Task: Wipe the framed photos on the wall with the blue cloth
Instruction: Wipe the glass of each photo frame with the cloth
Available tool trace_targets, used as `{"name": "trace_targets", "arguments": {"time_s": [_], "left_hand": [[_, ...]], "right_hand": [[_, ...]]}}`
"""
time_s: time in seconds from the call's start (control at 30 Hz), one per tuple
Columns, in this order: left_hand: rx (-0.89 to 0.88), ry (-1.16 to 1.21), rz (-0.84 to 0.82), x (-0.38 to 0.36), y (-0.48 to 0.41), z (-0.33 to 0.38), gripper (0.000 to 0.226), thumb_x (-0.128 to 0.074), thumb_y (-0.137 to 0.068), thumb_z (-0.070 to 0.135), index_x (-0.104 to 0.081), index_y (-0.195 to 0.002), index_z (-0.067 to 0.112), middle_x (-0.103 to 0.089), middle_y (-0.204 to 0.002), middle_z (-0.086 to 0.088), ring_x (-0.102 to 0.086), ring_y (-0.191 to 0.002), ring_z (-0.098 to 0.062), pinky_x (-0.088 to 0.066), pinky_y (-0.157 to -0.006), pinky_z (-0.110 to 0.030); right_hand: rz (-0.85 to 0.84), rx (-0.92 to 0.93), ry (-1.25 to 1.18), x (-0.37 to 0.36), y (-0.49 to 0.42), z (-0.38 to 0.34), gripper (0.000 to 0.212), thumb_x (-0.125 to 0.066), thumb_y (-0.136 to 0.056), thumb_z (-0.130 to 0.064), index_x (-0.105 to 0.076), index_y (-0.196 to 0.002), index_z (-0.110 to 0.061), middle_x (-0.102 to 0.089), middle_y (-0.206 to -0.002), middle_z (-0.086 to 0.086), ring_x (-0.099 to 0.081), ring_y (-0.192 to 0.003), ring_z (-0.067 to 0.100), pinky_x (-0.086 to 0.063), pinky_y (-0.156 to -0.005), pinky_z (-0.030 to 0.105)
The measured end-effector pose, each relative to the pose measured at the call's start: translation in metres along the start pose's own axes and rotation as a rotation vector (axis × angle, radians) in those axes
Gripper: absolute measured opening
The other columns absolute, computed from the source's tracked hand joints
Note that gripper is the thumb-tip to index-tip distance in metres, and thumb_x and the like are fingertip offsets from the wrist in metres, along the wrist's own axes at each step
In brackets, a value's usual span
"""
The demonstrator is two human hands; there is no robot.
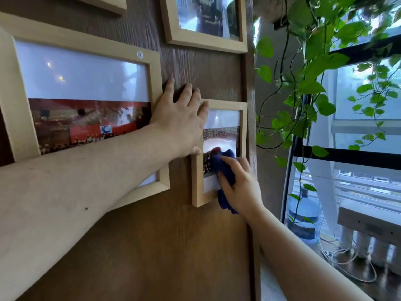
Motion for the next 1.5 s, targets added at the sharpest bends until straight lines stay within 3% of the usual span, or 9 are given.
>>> {"name": "trace_targets", "arguments": {"time_s": [0.13, 0.3, 0.37, 0.63, 0.83, 1.07, 1.23, 1.3, 1.5], "left_hand": [[0.001, -0.007, 0.013, 0.000, 0.000, 0.000, 0.109, -0.048, -0.074, 0.076, -0.001, -0.150, 0.013, -0.003, -0.159, -0.019, -0.001, -0.145, -0.036, -0.005, -0.114, -0.063], [0.002, 0.000, 0.010, 0.000, -0.001, 0.001, 0.109, -0.049, -0.074, 0.076, -0.002, -0.150, 0.013, -0.004, -0.158, -0.020, -0.001, -0.145, -0.036, -0.007, -0.113, -0.064], [0.008, -0.002, 0.006, 0.000, 0.000, 0.001, 0.110, -0.049, -0.074, 0.075, -0.001, -0.150, 0.013, -0.004, -0.159, -0.020, -0.001, -0.145, -0.036, -0.007, -0.114, -0.064], [0.010, 0.008, 0.006, 0.000, 0.000, 0.002, 0.112, -0.050, -0.071, 0.077, -0.002, -0.150, 0.015, -0.005, -0.158, -0.019, -0.001, -0.145, -0.036, -0.007, -0.114, -0.063], [-0.026, 0.009, 0.024, 0.010, 0.004, -0.002, 0.106, -0.044, -0.075, 0.077, -0.002, -0.150, 0.014, -0.003, -0.159, -0.020, -0.003, -0.145, -0.039, -0.006, -0.114, -0.064], [-0.032, 0.047, 0.251, 0.064, -0.004, -0.051, 0.091, -0.037, -0.082, 0.070, -0.013, -0.148, 0.013, -0.018, -0.156, -0.018, -0.016, -0.143, -0.033, -0.013, -0.116, -0.055], [0.043, 0.088, 0.364, 0.105, -0.019, -0.101, 0.085, -0.037, -0.080, 0.068, -0.029, -0.143, 0.012, -0.037, -0.147, -0.017, -0.031, -0.136, -0.032, -0.024, -0.114, -0.050], [0.069, 0.090, 0.416, 0.117, -0.024, -0.116, 0.081, -0.041, -0.080, 0.067, -0.036, -0.140, 0.012, -0.043, -0.142, -0.016, -0.037, -0.132, -0.032, -0.028, -0.112, -0.049], [0.248, 0.004, 0.358, 0.126, -0.045, -0.160, 0.098, -0.034, -0.076, 0.078, -0.023, -0.145, 0.008, -0.032, -0.150, -0.014, -0.024, -0.138, -0.030, -0.021, -0.114, -0.050]], "right_hand": [[-0.104, 0.204, 0.065, -0.006, 0.012, -0.013, 0.041, -0.059, -0.087, -0.033, -0.051, -0.126, -0.024, -0.051, -0.115, -0.001, -0.058, -0.082, 0.018, -0.053, -0.059, 0.034], [-0.024, -0.061, 0.179, 0.008, 0.013, 0.041, 0.038, -0.058, -0.084, -0.033, -0.052, -0.122, -0.031, -0.054, -0.112, -0.005, -0.061, -0.082, 0.023, -0.053, -0.058, 0.038], [-0.035, -0.070, 0.193, 0.007, 0.015, 0.043, 0.039, -0.059, -0.085, -0.033, -0.052, -0.122, -0.031, -0.053, -0.111, -0.004, -0.061, -0.081, 0.024, -0.052, -0.059, 0.038], [-0.212, 0.276, 0.128, -0.002, 0.023, -0.012, 0.041, -0.061, -0.085, -0.030, -0.054, -0.124, -0.024, -0.053, -0.112, -0.001, -0.057, -0.075, 0.018, -0.052, -0.056, 0.033], [-0.024, 0.206, 0.132, 0.040, -0.022, -0.014, 0.042, -0.054, -0.081, -0.036, -0.057, -0.121, -0.025, -0.056, -0.112, -0.001, -0.060, -0.079, 0.020, -0.054, -0.056, 0.039], [0.176, 0.167, 0.025, 0.090, -0.125, -0.050, 0.041, -0.059, -0.082, -0.027, -0.051, -0.122, -0.028, -0.053, -0.109, 0.000, -0.057, -0.080, 0.025, -0.052, -0.061, 0.044], [0.258, 0.209, -0.123, 0.118, -0.193, -0.089, 0.042, -0.060, -0.085, -0.021, -0.049, -0.125, -0.025, -0.052, -0.118, -0.001, -0.049, -0.091, 0.009, -0.043, -0.067, 0.027], [0.278, 0.245, -0.114, 0.126, -0.217, -0.110, 0.041, -0.059, -0.085, -0.024, -0.048, -0.124, -0.028, -0.052, -0.119, -0.001, -0.052, -0.094, 0.014, -0.047, -0.069, 0.031], [0.302, 0.344, -0.027, 0.138, -0.268, -0.162, 0.041, -0.059, -0.084, -0.028, -0.048, -0.124, -0.029, -0.052, -0.120, -0.001, -0.054, -0.093, 0.021, -0.050, -0.069, 0.037]]}}
Point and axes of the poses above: each hand's wrist, its own y-axis away from the middle knuckle, its own x-axis out of the back of the hand, z = x × y, the point moved 8 cm from there along -y, towards the middle knuckle
